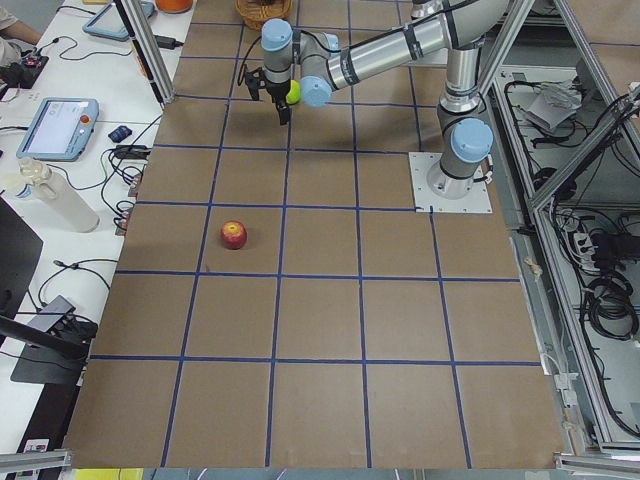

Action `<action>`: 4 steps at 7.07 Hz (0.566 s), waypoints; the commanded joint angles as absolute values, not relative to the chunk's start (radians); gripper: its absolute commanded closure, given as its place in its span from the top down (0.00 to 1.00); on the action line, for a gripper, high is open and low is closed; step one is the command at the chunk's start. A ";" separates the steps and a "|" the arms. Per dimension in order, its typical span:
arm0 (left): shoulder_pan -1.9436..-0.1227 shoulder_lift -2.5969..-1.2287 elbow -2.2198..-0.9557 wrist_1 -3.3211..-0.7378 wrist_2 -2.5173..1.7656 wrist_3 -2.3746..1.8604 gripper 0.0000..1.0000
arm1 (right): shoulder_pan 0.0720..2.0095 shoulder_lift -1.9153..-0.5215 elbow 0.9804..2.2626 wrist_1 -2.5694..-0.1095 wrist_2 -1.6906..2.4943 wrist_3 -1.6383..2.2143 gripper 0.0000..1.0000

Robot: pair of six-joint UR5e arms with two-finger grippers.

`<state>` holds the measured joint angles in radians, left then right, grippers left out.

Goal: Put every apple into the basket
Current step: 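Move the left gripper to the red-yellow apple while the right reaches the green apple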

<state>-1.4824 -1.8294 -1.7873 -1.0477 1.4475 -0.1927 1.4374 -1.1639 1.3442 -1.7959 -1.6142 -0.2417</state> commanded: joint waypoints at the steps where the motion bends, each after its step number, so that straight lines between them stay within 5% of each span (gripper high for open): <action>1: -1.283 -1.845 -1.781 -1.060 1.539 0.246 1.00 | 1.688 -1.151 1.347 -1.772 -1.559 -0.030 1.00; 4: -1.106 -1.943 -1.683 -1.019 1.587 0.683 1.00 | 1.798 -1.083 1.356 -1.785 -1.498 0.487 1.00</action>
<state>-1.1654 -1.8918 -1.7398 -1.0387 1.5593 0.5243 1.7560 -1.1192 1.3514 -1.7777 -1.5286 0.2278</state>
